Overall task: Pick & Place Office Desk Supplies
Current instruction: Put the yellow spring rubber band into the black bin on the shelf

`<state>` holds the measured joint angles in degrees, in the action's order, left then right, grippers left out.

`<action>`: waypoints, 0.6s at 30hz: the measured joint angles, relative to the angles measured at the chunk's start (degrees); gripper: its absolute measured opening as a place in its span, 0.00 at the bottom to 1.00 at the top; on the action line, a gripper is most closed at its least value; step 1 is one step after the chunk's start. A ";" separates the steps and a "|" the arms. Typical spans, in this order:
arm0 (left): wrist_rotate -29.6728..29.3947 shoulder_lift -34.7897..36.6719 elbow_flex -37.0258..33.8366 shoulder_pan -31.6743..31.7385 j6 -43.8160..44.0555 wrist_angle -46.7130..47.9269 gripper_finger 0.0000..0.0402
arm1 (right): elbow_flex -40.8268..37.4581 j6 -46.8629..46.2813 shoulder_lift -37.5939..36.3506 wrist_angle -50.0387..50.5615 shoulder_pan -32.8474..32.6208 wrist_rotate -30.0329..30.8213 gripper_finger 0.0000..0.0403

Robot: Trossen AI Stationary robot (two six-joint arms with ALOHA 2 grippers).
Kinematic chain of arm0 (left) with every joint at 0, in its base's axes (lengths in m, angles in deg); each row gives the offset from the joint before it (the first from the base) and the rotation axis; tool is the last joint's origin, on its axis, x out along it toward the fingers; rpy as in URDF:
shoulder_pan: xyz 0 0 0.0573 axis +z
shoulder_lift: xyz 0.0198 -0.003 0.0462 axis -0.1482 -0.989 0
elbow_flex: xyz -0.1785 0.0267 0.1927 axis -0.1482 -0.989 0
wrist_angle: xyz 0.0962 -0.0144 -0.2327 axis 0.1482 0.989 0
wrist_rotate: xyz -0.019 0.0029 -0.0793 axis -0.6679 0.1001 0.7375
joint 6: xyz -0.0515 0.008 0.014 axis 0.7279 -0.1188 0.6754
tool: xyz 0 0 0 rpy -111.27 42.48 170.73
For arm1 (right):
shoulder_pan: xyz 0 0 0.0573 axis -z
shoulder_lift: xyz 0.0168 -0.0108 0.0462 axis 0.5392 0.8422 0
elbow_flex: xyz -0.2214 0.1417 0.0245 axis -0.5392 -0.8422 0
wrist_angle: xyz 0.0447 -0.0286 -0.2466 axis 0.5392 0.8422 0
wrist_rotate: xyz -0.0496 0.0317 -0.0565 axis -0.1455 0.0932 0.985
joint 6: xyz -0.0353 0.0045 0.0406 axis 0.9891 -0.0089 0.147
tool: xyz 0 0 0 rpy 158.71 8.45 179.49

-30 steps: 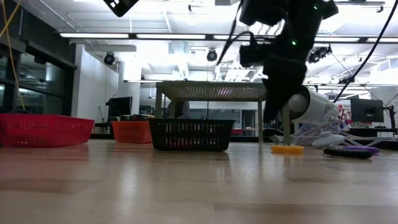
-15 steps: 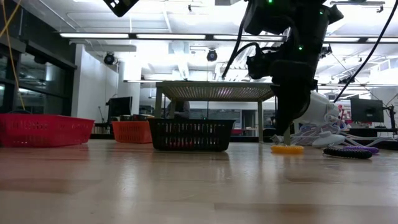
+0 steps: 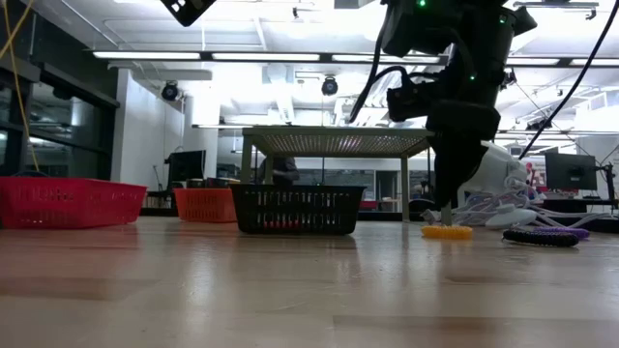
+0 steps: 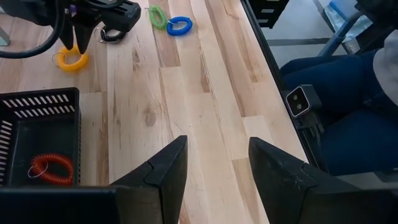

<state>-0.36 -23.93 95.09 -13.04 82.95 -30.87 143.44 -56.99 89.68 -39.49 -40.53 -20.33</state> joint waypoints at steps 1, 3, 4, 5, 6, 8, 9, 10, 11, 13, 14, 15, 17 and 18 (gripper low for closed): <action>-0.02 0.00 0.00 0.01 0.00 0.00 0.41 | 0.00 0.93 0.00 -0.09 0.00 0.29 0.18; -0.02 0.00 0.00 0.02 0.00 0.00 0.41 | 0.00 3.37 0.00 -0.09 -0.02 0.42 0.18; -0.02 0.00 0.00 0.00 0.00 0.01 0.41 | 0.00 4.96 0.00 -0.09 -0.26 0.50 0.18; -0.02 0.00 0.00 0.00 0.00 0.00 0.41 | 0.00 6.79 0.00 -0.08 -0.57 0.66 0.18; -0.02 0.00 0.00 0.00 0.00 0.00 0.41 | 0.00 8.75 0.00 -0.08 -0.97 0.64 0.18; -0.02 0.00 0.00 0.00 0.00 0.02 0.41 | 0.00 12.60 0.00 -0.09 -1.71 0.56 0.18; -0.02 0.00 0.00 0.02 0.00 0.00 0.41 | 0.00 14.05 0.00 -0.06 -2.04 0.46 0.18; -0.01 0.00 0.00 0.01 0.00 0.00 0.41 | 0.00 15.34 0.00 -0.05 -2.33 0.38 0.18; -0.02 0.00 0.00 0.01 0.00 0.00 0.41 | 0.00 16.51 0.00 -0.03 -2.62 0.40 0.18; -0.02 0.00 0.00 0.02 0.00 0.00 0.41 | 0.00 18.03 0.00 0.45 -3.14 0.10 0.18; 0.00 0.00 0.00 0.00 0.00 0.00 0.41 | 0.00 18.67 0.00 0.69 -3.31 -0.31 0.18; 0.00 0.00 0.00 0.00 0.00 0.00 0.41 | 0.00 19.35 0.01 0.89 -3.36 -0.80 0.18; -0.01 0.00 0.00 0.01 0.00 0.00 0.41 | 0.00 20.60 0.02 0.96 -3.39 -1.07 0.18; -0.01 0.00 0.00 0.00 0.00 0.00 0.41 | 0.00 21.09 0.02 0.96 -3.40 -1.12 0.18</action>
<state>-0.37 -23.93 95.09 -13.04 82.95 -30.87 143.44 -35.90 89.70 -38.54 -43.92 -21.45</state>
